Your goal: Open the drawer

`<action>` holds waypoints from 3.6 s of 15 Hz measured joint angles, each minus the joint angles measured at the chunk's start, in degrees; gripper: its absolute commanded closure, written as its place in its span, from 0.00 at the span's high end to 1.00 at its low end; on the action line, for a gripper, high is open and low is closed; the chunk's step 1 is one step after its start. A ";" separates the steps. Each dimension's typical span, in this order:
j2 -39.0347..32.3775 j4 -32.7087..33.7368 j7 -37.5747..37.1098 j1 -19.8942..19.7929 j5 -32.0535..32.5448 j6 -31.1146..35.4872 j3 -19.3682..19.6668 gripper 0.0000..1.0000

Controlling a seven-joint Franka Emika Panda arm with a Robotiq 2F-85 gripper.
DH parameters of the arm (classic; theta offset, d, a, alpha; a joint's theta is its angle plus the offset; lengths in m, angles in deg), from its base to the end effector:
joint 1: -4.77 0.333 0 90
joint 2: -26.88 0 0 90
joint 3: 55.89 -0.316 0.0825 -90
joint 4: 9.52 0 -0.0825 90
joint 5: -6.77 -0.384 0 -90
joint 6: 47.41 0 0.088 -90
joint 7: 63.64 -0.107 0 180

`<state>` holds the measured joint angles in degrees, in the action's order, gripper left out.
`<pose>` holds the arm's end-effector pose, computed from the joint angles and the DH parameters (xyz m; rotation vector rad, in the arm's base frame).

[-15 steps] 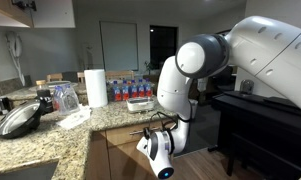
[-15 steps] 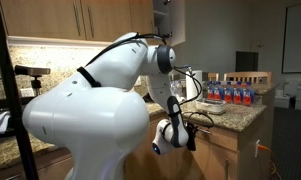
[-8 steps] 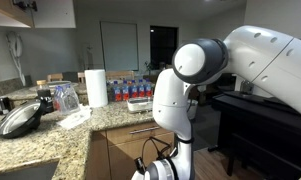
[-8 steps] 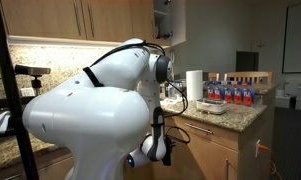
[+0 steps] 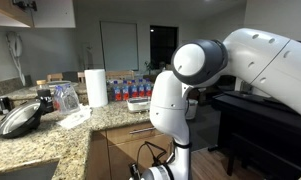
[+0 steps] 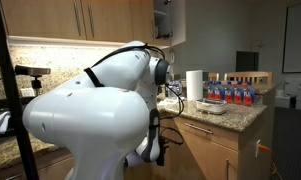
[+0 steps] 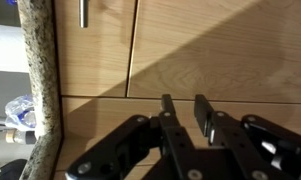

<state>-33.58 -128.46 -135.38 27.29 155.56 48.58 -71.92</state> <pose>0.4019 0.2891 -0.0562 1.2695 1.4222 1.0577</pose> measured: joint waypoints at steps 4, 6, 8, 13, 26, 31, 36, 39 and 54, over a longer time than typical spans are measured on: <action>0.95 0.04 0.01 -0.76 0.00 -1.44 0.00 0.85; 1.56 0.04 0.01 -1.16 0.00 -1.83 0.00 0.98; 2.25 0.04 0.07 -1.59 0.00 -1.93 0.02 1.00; 3.97 0.09 1.20 -2.74 0.00 -1.94 0.19 1.00; 8.34 0.19 2.45 -4.47 0.00 -1.66 4.20 1.00; 9.65 0.46 3.03 -4.85 0.00 0.35 7.17 1.00; 9.65 1.93 7.39 -8.26 0.00 3.39 7.15 0.53; 9.59 2.93 9.86 -9.42 0.00 4.16 7.09 0.34; 7.97 3.67 14.23 -9.81 0.00 5.53 4.70 0.32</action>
<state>-25.60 -124.79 -121.15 17.48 155.56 54.11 -67.23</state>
